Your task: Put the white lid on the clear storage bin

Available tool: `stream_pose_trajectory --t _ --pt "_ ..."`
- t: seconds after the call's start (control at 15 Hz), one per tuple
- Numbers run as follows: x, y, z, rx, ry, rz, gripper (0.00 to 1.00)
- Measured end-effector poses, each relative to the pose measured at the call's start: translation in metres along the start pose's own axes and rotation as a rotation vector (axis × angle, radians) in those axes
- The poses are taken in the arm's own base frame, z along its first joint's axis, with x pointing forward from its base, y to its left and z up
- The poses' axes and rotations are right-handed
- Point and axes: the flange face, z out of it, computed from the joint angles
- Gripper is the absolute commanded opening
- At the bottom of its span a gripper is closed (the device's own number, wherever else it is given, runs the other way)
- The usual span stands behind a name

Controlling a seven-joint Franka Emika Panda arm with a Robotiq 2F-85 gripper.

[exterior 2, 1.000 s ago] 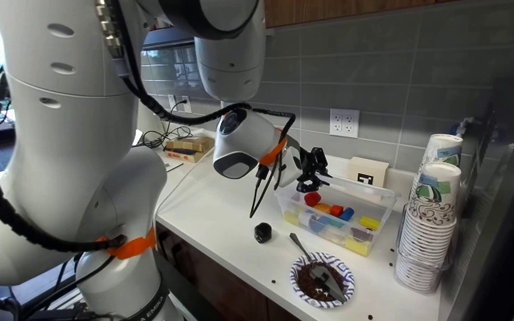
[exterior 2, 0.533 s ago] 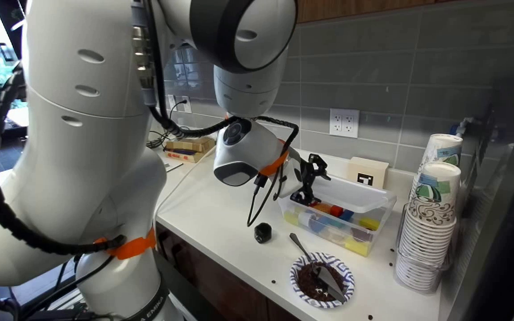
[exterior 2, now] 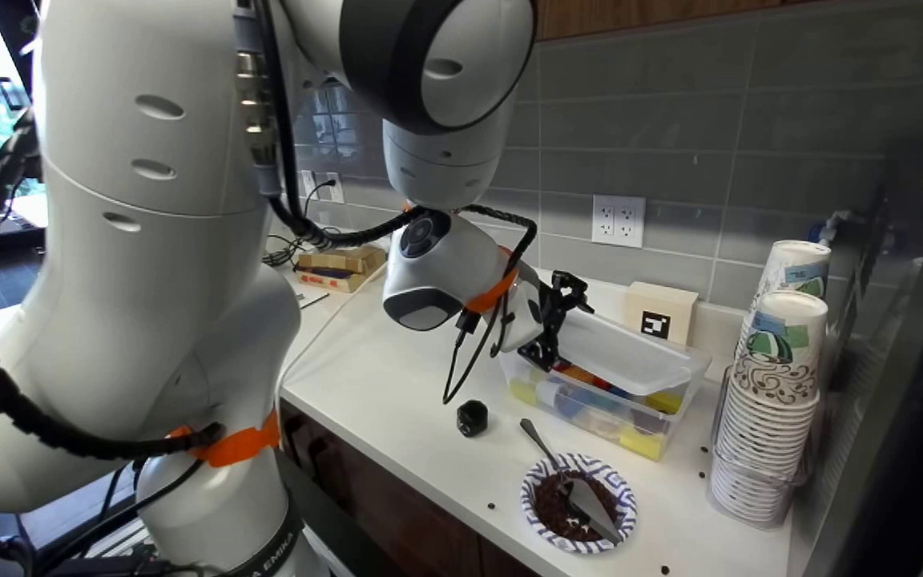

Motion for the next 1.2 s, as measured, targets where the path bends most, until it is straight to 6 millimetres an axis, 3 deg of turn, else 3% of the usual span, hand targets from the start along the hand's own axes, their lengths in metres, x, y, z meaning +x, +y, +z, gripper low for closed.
stream_pose_trajectory --t 0.27,1.2 --pt "0.003 -0.001 -0.003 -0.005 0.013 -0.006 1.00" --pt "0.028 0.030 0.003 -0.179 0.093 -0.162 1.00"
